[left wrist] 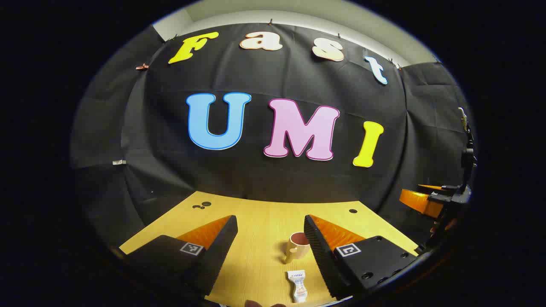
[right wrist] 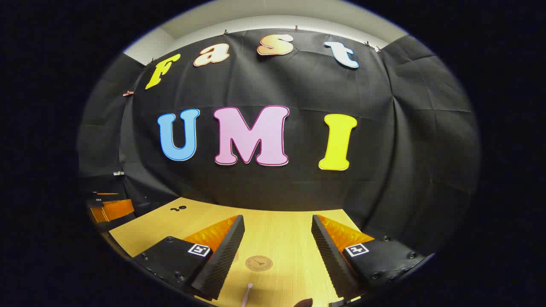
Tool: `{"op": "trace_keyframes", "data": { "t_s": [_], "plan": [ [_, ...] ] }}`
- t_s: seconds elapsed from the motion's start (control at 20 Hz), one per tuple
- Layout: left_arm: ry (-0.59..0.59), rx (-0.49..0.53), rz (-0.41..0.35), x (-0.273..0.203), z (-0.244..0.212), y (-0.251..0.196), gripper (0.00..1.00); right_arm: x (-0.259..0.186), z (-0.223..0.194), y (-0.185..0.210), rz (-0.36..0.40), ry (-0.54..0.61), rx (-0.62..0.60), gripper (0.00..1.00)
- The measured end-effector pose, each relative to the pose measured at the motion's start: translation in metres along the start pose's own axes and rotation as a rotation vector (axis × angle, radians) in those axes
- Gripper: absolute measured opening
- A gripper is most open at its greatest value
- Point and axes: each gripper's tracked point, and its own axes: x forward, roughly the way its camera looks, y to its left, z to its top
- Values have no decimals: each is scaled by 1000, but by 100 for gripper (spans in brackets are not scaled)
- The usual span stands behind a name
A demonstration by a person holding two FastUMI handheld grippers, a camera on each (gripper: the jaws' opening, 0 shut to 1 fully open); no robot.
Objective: Put the toothbrush and toothpaste on the desktop into the cup, then pick up the cup and place it on the coaster on the desktop.
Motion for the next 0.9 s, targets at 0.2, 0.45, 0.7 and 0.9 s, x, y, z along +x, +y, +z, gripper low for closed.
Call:
{"op": "trace_keyframes", "data": {
  "t_s": [0.2, 0.45, 0.7, 0.9],
  "plan": [
    [20, 23, -18, 3, -5, -14, 97, 0, -6, 0, 12, 17, 6, 97],
    [32, 33, -25, 4, -8, -26, 97, -1, -6, -7, 14, 18, 7, 97],
    [42, 36, -27, 6, -10, -32, 97, -1, -9, -13, 11, 20, 3, 97],
    [76, 38, -36, 9, -22, -37, 97, -2, -13, -14, 14, 28, 7, 97]
  ]
}}
